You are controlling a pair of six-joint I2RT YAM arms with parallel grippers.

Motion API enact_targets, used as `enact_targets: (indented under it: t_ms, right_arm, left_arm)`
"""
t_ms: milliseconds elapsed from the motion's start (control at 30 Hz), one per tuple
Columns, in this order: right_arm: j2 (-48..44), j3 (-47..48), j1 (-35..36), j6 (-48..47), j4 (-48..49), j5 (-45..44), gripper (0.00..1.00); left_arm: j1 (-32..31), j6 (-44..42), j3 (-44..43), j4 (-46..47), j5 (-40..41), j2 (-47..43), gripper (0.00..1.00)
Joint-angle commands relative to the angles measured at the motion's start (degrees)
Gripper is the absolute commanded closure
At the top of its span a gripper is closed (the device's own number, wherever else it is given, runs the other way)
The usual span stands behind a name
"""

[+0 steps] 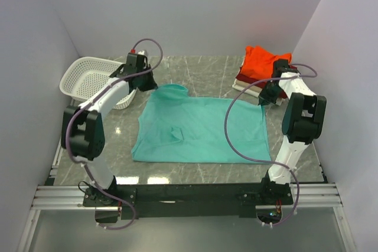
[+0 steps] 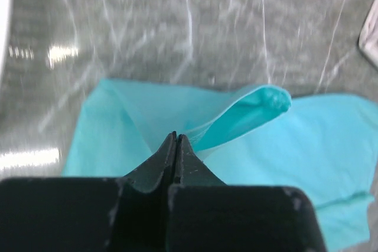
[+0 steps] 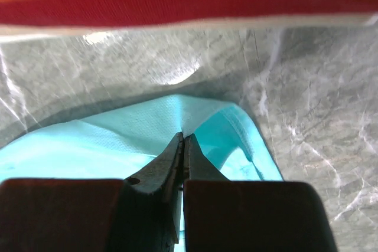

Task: Fold and stack the t-shirts
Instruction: Fold the tshirt

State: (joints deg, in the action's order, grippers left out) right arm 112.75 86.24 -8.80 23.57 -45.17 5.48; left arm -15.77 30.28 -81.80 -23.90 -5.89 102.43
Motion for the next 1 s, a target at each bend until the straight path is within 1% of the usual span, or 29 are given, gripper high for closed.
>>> enact_targets:
  t_ms: [0,67,267,467,500,633,967]
  right_arm:
    - [-4.9,-2.5,0.5,-0.8,2.9,-0.8,1.0]
    - [-6.0,-4.0,0.6,-0.7,3.2,-1.0,1.0]
    - [-9.1,-8.9,1.0,-0.6,3.9,-2.7,1.0]
    - [-13.1,-13.0,1.3,0.3,4.0,-4.9,1.0]
    - [-13.6,-13.5,1.3,0.5,4.0,-5.2,1.0]
    - [-16.0,-15.9,1.5,0.9,3.9,-7.0,1.0]
    - [-19.3,-21.9,2.7,1.8,5.3,-9.7,1.0]
  left_arm:
    - [-1.4,3.0,7.8,3.7,-1.2,-6.7,1.0]
    - [-2.2,4.4,12.4,3.9,0.4,-10.3,1.0]
    - [-3.6,8.0,21.9,2.2,4.2,-18.8,1.0]
    - [-4.9,12.2,29.3,-0.4,5.8,-27.5,1.0]
    - [-4.9,12.8,30.0,-1.0,8.0,-28.8,1.0]
    - [-4.9,15.5,33.6,-1.9,8.5,-34.9,1.0]
    - [-6.8,18.0,38.8,-4.2,8.4,-41.7,1.0]
